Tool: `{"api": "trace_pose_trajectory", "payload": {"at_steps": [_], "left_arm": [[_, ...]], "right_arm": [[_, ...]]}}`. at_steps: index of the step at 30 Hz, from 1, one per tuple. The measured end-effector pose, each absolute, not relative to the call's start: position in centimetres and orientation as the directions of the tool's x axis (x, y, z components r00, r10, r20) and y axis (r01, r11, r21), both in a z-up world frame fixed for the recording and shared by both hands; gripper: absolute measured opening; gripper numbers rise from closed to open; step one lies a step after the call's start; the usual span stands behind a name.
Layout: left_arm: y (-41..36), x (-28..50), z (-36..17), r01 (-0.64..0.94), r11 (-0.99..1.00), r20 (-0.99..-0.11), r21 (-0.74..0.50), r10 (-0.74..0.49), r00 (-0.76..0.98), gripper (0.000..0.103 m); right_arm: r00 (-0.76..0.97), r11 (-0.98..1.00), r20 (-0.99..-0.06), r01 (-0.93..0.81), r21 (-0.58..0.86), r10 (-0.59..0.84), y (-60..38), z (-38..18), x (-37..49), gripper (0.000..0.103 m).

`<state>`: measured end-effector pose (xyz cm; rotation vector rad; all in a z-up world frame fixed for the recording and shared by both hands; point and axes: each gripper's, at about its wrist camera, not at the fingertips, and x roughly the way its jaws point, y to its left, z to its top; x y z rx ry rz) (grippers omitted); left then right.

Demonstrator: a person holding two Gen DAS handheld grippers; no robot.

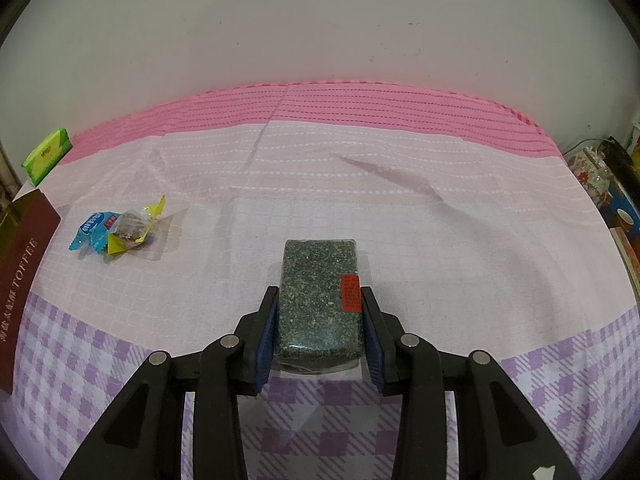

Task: Organize snacks
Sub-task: 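Carry the clear bar packet into the gold tin and open the left gripper, then carry the grey square cake into the gold tin with the right gripper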

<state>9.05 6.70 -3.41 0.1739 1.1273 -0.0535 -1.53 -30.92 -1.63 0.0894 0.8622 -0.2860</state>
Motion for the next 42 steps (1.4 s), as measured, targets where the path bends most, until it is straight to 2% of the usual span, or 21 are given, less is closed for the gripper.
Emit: {"api": "trace_pose_trajectory", "payload": {"at_steps": [5, 10, 12, 20, 22, 30, 33, 36, 42], "left_arm": [[7.2, 8.5, -2.4, 0.118, 0.989, -0.891, 0.093, 0.030, 0.452, 0.041], [8.0, 7.7, -1.5, 0.106, 0.991, -0.873, 0.081, 0.019, 0.488, 0.050], [8.5, 7.5, -1.2, 0.095, 0.993, -0.866, 0.075, 0.017, 0.500, 0.050], [10.3, 6.2, -0.5, 0.019, 0.992, -0.804, 0.124, 0.089, 0.588, 0.053], [10.7, 5.9, -0.5, -0.004, 0.991, -0.788, 0.134, 0.109, 0.606, 0.058], [12.1, 5.2, -0.3, -0.038, 0.990, -0.773, 0.139, 0.132, 0.621, 0.065], [12.9, 5.2, 0.0, -0.067, 0.989, -0.764, 0.135, 0.147, 0.628, 0.068], [13.8, 5.1, 0.4, -0.087, 0.989, -0.756, 0.116, 0.144, 0.639, 0.075], [14.9, 4.9, 1.1, -0.115, 0.987, -0.745, 0.113, 0.160, 0.647, 0.077]], "right_arm": [[0.613, 0.957, -0.759, 0.286, -0.046, -0.220, -30.9, -1.6, -1.6, 0.037], [0.612, 0.956, -0.759, 0.290, -0.045, -0.222, -30.9, -1.6, -1.6, 0.037], [0.611, 0.955, -0.759, 0.294, -0.045, -0.224, -30.9, -1.6, -1.6, 0.036], [0.609, 0.953, -0.757, 0.295, -0.062, -0.238, -30.7, -1.6, -1.4, 0.033], [0.608, 0.953, -0.757, 0.298, -0.060, -0.238, -30.6, -1.5, -1.5, 0.033], [0.599, 0.952, -0.760, 0.296, -0.081, -0.251, -29.7, -0.9, -1.3, 0.033], [0.609, 0.956, -0.755, 0.283, -0.079, -0.243, -28.9, -0.2, -1.4, 0.033], [0.624, 0.964, -0.749, 0.257, -0.070, -0.221, -27.6, 0.8, -1.3, 0.033], [0.660, 0.986, -0.739, 0.161, -0.040, -0.138, -23.2, 2.9, -0.5, 0.033]]}}
